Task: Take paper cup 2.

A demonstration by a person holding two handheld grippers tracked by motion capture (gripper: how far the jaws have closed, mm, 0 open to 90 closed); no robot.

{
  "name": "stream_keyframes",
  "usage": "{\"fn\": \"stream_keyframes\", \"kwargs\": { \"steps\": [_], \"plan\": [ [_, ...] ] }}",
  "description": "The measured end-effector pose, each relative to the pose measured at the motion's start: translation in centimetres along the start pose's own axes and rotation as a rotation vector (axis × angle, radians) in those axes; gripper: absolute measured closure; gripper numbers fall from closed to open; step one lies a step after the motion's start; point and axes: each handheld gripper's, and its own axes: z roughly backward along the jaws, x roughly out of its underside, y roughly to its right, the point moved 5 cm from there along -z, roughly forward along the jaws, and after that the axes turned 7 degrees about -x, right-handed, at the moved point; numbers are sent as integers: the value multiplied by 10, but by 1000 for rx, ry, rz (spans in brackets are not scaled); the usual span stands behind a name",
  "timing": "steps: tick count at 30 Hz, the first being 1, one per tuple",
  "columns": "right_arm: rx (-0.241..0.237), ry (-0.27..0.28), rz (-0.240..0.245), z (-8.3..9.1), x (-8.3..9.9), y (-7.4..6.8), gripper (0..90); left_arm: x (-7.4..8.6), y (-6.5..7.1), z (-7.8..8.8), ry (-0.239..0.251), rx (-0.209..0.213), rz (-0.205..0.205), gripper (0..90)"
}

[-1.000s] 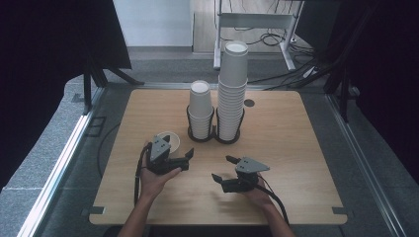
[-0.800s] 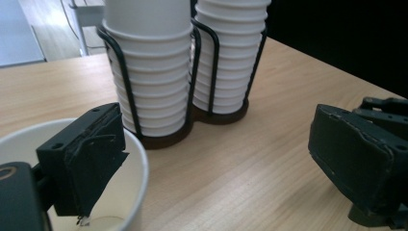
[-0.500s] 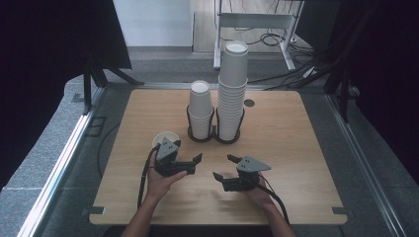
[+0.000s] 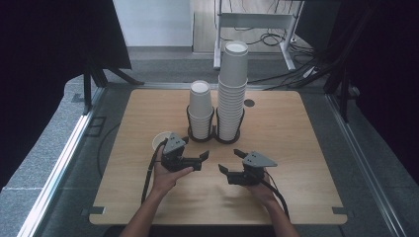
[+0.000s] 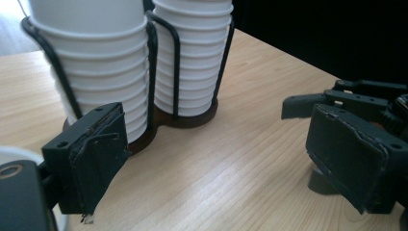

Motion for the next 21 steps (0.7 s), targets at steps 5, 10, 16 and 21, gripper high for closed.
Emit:
{"fn": "stream_keyframes", "kwargs": {
  "steps": [5,10,16,21],
  "plan": [
    [56,22,-2,3,-12,15,169,-9,3,-5,7,16,-1,76],
    [88,54,-30,6,-25,35,156,-15,6,-9,0,31,-5,76],
    [115,58,-41,7,-47,56,136,-25,9,-10,-2,37,-16,76],
    [122,58,-39,7,-65,69,130,-31,10,-12,-4,51,-10,76]
  ]
}}
